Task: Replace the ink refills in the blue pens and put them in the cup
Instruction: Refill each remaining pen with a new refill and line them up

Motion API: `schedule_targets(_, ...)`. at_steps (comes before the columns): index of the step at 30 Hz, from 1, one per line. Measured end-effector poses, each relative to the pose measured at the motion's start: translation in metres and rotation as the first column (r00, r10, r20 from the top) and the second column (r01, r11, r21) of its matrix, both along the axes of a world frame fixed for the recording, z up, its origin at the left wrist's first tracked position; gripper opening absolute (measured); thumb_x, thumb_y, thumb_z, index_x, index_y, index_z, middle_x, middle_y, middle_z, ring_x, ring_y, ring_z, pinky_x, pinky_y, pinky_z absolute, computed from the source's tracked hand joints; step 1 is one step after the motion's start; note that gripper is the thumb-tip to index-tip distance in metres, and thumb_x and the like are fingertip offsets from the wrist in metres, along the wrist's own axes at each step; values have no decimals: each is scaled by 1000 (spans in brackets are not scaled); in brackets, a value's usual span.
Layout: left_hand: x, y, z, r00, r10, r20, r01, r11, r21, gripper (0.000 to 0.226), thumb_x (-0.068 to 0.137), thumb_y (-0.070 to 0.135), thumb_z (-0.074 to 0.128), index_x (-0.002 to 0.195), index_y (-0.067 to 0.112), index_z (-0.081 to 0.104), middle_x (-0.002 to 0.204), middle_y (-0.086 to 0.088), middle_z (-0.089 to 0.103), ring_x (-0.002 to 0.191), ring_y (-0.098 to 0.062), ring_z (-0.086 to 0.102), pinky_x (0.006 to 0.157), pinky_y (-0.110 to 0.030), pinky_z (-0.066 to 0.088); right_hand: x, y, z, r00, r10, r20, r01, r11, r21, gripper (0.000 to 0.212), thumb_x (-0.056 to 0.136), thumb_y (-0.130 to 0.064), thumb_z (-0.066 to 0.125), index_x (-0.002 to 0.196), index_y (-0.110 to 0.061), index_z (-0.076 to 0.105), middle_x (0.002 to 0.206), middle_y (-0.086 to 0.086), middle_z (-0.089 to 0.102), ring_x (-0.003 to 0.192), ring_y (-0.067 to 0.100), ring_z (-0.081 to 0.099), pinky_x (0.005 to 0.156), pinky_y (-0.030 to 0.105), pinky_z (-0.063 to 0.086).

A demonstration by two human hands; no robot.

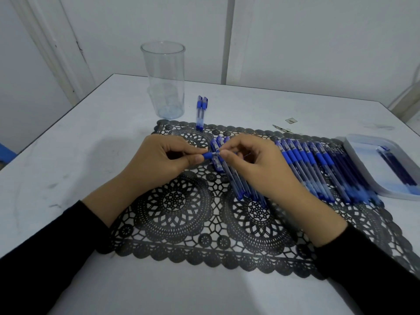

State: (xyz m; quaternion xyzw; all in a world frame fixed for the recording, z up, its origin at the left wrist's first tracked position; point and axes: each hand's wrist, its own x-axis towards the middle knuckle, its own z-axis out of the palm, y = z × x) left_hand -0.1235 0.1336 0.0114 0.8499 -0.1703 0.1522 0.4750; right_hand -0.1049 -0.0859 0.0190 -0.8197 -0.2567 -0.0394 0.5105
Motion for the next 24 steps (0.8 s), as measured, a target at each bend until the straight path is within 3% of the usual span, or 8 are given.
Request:
schedule_targets(2, 1, 0, -1, 1000, 2, -1, -2, 1000, -3, 21, 76, 34, 73, 96, 31, 76, 78, 8, 74, 69, -18, 66, 65, -28, 53, 1, -2, 1, 1000, -11, 21, 12, 1000, -13, 5, 90, -16, 69, 92, -20, 71, 65, -21, 56, 58, 1, 46, 57, 15, 39)
schedule_targets(6, 2, 3, -2, 999, 35, -7, -35, 999, 8, 20, 79, 27, 76, 98, 34, 75, 79, 14, 74, 70, -14, 66, 66, -20, 51, 3, -8, 1, 997, -64, 37, 64, 998, 8, 9, 89, -14, 69, 93, -22, 70, 73, -21, 59, 61, 3, 45, 60, 18, 42)
schedule_targets(10, 5, 7, -2, 996, 88, -34, -89, 995, -38, 20, 76, 33, 75, 96, 33, 77, 80, 12, 75, 72, -22, 69, 73, -44, 59, 2, -12, -2, 999, -29, 33, 33, 995, -100, 6, 87, -17, 72, 89, -22, 70, 71, -22, 60, 60, 2, 46, 58, 13, 40)
schedule_targets(12, 5, 7, -2, 994, 102, -34, -104, 994, -41, 17, 78, 27, 78, 94, 35, 76, 80, 12, 76, 73, -22, 70, 74, -48, 58, -3, -9, -2, 998, 28, 58, -15, 975, -220, 4, 85, -20, 74, 87, -23, 72, 71, -19, 62, 63, 0, 50, 60, 10, 40)
schedule_targets(15, 5, 6, -2, 993, 110, -32, -111, 993, -28, 20, 80, 22, 79, 93, 37, 76, 80, 16, 75, 72, -17, 70, 75, -45, 59, -4, -2, -4, 981, 102, 167, -38, 937, -348, 5, 84, -19, 76, 88, -20, 74, 84, -13, 66, 80, -2, 55, 75, 8, 39)
schedule_targets(20, 4, 6, -2, 995, 101, -26, -102, 994, -32, 18, 77, 30, 77, 93, 38, 75, 80, 16, 75, 73, -19, 69, 72, -38, 57, -4, 0, -9, 957, 127, 262, -5, 908, -419, 7, 83, -16, 75, 89, -19, 74, 86, -8, 68, 86, 9, 57, 83, 25, 47)
schedule_targets(24, 5, 6, -3, 995, 94, -29, -95, 995, -13, 21, 80, 21, 78, 95, 35, 75, 80, 19, 74, 70, -3, 66, 67, -17, 52, -5, -1, -9, 951, 112, 290, 18, 912, -410, 8, 84, -16, 74, 92, -17, 75, 91, -3, 66, 90, 13, 57, 83, 29, 48)
